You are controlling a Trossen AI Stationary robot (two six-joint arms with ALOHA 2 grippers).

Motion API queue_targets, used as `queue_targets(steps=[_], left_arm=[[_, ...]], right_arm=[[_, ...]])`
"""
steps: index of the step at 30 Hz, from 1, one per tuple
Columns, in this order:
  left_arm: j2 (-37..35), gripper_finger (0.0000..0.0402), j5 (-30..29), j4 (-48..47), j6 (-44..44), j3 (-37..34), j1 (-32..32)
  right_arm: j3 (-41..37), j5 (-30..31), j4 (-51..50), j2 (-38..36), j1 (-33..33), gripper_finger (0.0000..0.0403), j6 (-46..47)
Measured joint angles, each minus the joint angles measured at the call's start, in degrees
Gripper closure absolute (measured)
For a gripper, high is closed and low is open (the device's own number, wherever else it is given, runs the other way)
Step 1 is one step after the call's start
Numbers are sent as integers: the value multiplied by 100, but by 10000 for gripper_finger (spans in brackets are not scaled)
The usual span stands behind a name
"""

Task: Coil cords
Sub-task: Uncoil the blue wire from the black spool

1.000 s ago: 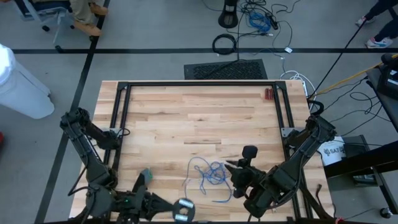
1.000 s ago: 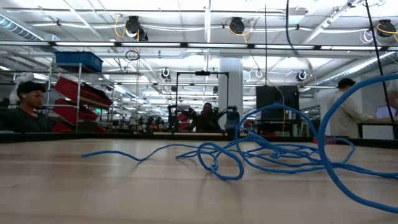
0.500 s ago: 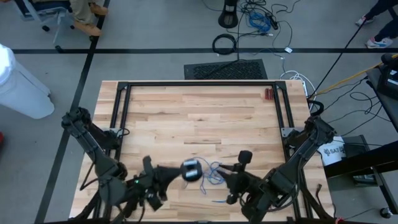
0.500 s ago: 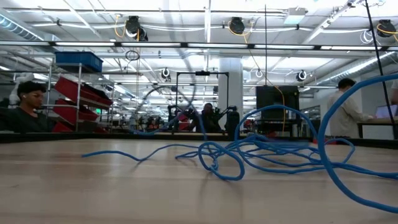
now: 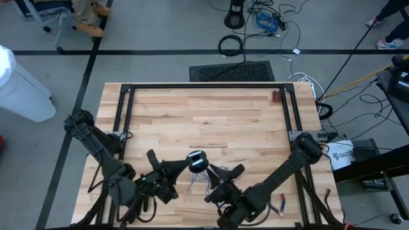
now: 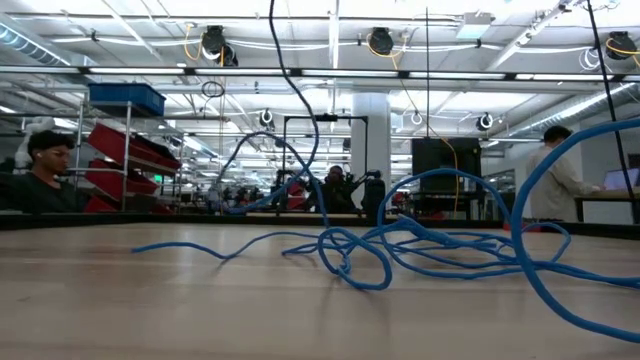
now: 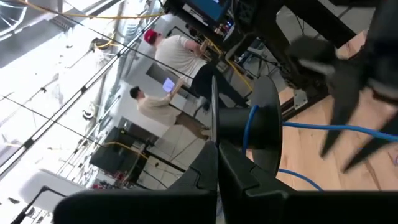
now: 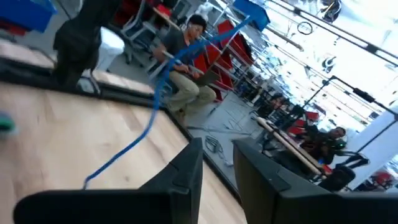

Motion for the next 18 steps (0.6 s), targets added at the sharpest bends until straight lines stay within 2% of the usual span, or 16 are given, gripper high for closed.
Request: queue_targets(steps=[5,10,14,18], left_arm=[[0,400,17,0,0,0,0],[0,400,19,0,-2,0,0],[0,400,21,-1,-4,0,0],[0,400,27,-1,-56,0,0]], right_arm=[[0,-730,344,125,-171,305,-71],[0,-1427,1188,125,-219,261,-746],[2,-1632,1962,123,-215,234,-1396],[2,-1649,2217,123,-217,226,-1668]])
